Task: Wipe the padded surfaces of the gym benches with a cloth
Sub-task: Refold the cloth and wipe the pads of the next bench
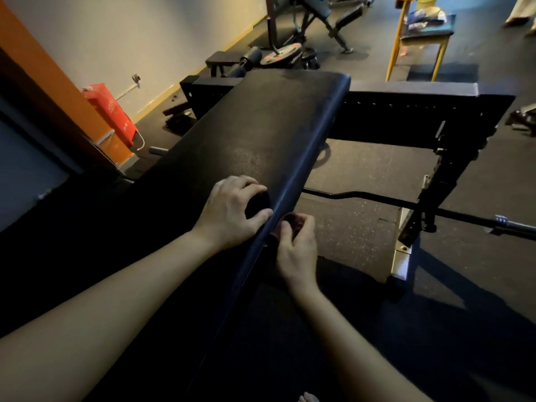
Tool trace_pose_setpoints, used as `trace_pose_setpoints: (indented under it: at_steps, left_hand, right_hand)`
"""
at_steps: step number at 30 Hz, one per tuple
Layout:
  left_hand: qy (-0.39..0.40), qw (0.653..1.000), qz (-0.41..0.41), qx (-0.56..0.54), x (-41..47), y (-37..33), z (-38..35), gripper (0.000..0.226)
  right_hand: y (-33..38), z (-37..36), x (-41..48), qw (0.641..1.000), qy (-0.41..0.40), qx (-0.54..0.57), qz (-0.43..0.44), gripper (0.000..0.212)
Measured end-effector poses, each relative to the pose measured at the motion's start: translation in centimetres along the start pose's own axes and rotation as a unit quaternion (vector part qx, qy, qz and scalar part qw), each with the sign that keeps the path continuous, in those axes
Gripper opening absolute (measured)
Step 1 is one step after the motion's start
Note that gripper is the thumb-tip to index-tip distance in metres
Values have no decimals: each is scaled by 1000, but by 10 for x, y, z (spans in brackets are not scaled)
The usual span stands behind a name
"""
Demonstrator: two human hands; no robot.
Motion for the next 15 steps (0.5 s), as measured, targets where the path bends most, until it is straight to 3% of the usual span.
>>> trace_pose_setpoints:
  at_steps: [4,7,11,13,15]
  left_hand:
    - [-24,999,9,-34,-2,2,-6,58]
    - [-33,999,8,-42,-3,3,-8,54]
    - [-33,999,10,-42,-1,3,-8,49]
    - [-32,998,9,-48,-2,2,-8,48]
    - [-33,998,9,-51,-2,1,-7,47]
  right_hand:
    - [-8,-11,-63,995,44,80,40,20]
    - [3,-3,-11,994,-30,81,69,18]
    - [6,9,67,991,-94,84,39,10]
    - [1,6,41,992,-101,45,66,9]
    - [-7,-5,-5,993,-52,44,94,8]
Point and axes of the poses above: each hand's wrist, its own x-axis towards the middle knuckle, its own z-axis out of the back of the hand, y = z × x, the point moved 10 cm from there along x, towards the middle knuckle, and after that the axes turned 4 degrees about -z, right-handed, at the moved point
